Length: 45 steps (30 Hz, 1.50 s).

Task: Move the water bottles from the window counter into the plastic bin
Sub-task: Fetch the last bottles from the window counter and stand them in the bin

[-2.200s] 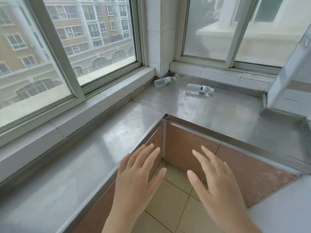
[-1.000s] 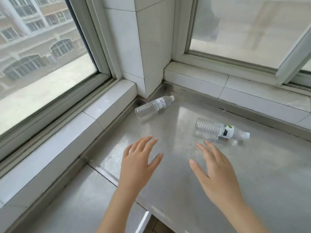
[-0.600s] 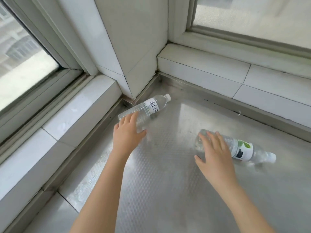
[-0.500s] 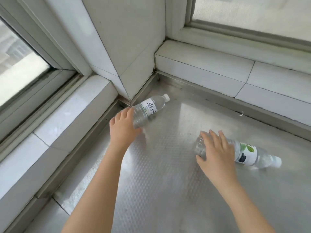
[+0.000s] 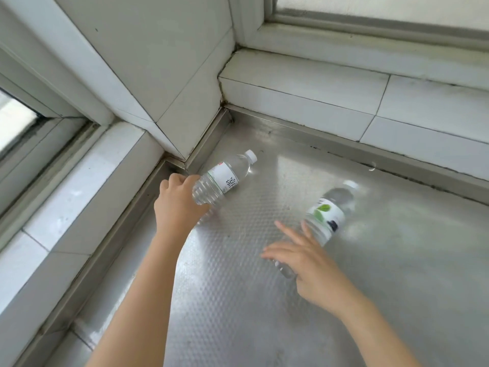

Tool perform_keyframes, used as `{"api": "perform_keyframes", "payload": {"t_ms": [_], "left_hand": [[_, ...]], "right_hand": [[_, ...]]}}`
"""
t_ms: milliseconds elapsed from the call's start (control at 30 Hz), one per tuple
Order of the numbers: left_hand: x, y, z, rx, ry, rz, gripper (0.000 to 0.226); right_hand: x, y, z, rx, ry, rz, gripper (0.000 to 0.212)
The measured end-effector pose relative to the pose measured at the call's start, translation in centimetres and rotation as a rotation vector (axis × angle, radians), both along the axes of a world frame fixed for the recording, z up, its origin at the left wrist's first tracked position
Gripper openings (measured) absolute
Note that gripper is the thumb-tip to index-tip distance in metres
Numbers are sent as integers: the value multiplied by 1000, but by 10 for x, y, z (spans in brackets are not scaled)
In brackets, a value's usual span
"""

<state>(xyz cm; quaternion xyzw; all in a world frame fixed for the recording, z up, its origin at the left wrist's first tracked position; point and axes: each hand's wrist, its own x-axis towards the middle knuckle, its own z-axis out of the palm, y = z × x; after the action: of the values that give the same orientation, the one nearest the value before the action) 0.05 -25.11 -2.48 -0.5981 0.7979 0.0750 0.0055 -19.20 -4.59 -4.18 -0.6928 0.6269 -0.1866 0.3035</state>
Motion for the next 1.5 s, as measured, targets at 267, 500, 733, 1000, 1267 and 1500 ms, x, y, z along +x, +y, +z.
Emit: {"api": "perform_keyframes", "payload": {"t_ms": [267,500,733,1000,1267,1500], "left_hand": [[-7,17,1,73,-93,12,78],[-11,84,-4,317,168,262,61],[-24,77,-7,319,420,334,69],[11,89,1,525,717,404,66],[56,143,32,496,929,439,63],[92,197,83,528,1110,343,65]], "right_hand": [[8,13,1,-190,-298,-693,48],[12,-4,-3,109,-484,-1041,104],[13,-10,-1,168,-463,-1092,94],[29,5,7,188,-556,-972,94],[65,39,47,109,-691,-954,86],[101,103,100,-32,-765,-962,90]]}}
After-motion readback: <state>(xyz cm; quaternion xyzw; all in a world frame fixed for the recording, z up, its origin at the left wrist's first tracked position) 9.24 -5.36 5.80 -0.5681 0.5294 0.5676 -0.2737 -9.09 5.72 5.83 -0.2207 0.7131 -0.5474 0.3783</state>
